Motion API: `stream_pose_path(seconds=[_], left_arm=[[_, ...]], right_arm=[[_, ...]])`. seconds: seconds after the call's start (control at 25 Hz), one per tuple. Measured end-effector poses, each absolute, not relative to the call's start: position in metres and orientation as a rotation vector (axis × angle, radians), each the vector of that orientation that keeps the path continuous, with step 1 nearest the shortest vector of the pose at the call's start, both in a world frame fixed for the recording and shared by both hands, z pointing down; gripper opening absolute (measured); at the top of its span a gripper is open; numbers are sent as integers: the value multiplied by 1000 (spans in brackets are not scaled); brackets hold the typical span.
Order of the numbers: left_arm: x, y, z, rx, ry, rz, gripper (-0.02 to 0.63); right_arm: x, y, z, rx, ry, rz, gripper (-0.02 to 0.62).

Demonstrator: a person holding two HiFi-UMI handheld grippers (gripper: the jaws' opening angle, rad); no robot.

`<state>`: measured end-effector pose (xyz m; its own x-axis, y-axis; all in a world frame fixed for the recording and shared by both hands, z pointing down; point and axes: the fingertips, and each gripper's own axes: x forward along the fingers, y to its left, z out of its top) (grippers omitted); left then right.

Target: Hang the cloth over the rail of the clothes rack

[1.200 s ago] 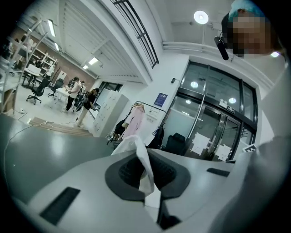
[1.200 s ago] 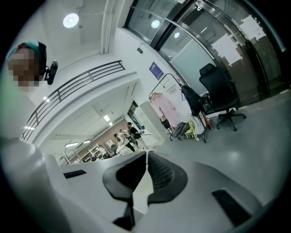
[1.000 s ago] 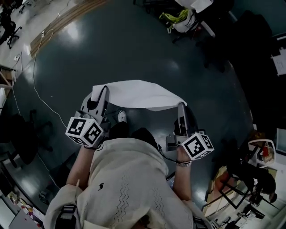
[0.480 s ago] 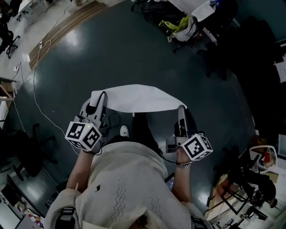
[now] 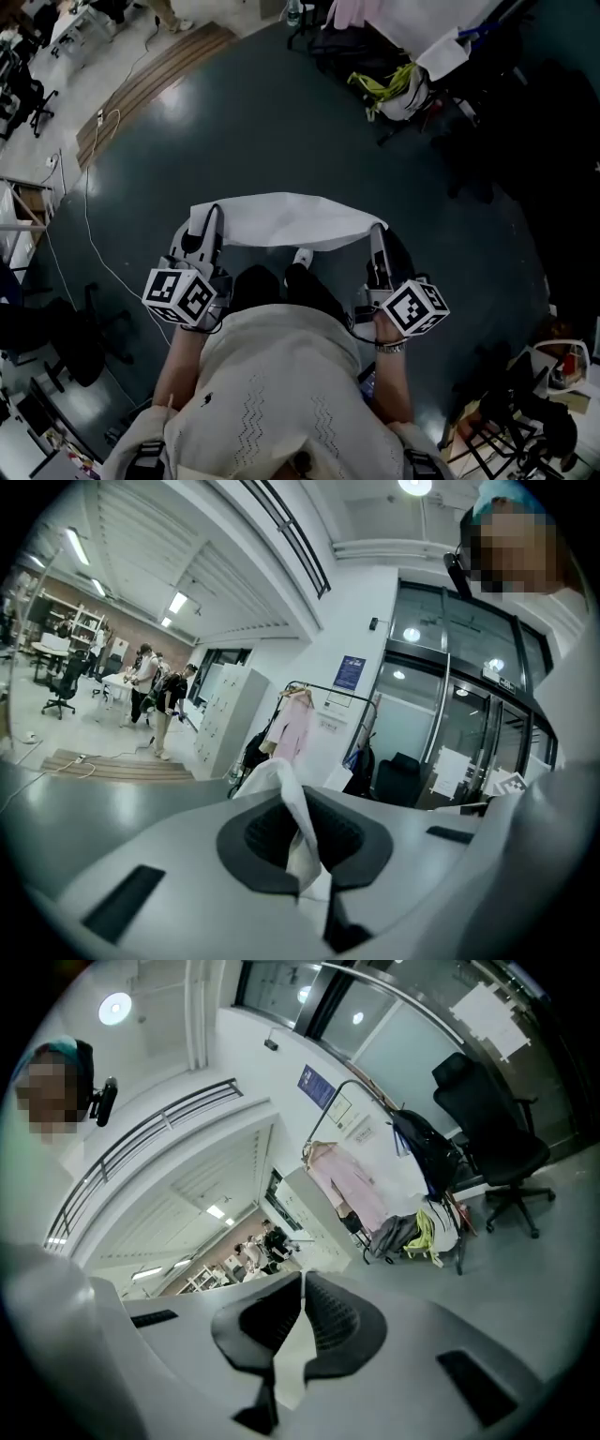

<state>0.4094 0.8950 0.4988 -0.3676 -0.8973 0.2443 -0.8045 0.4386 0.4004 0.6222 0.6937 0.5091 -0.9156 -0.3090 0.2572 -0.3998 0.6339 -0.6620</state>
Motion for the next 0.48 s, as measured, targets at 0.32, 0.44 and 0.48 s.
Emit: stream_pose_path(seconds=[0.32,0.44,0.48], left_arm=[[349,829,483,1415,-2319,-360,17],[311,814,482,1427,-2315,-365,17],[295,808,483,1431,-2309,-365,17]], right_arm=[[552,625,487,555,-2751,1123,26],[520,612,485,580,-2745,1113,26],[508,607,486,591,-2742,1108,26]])
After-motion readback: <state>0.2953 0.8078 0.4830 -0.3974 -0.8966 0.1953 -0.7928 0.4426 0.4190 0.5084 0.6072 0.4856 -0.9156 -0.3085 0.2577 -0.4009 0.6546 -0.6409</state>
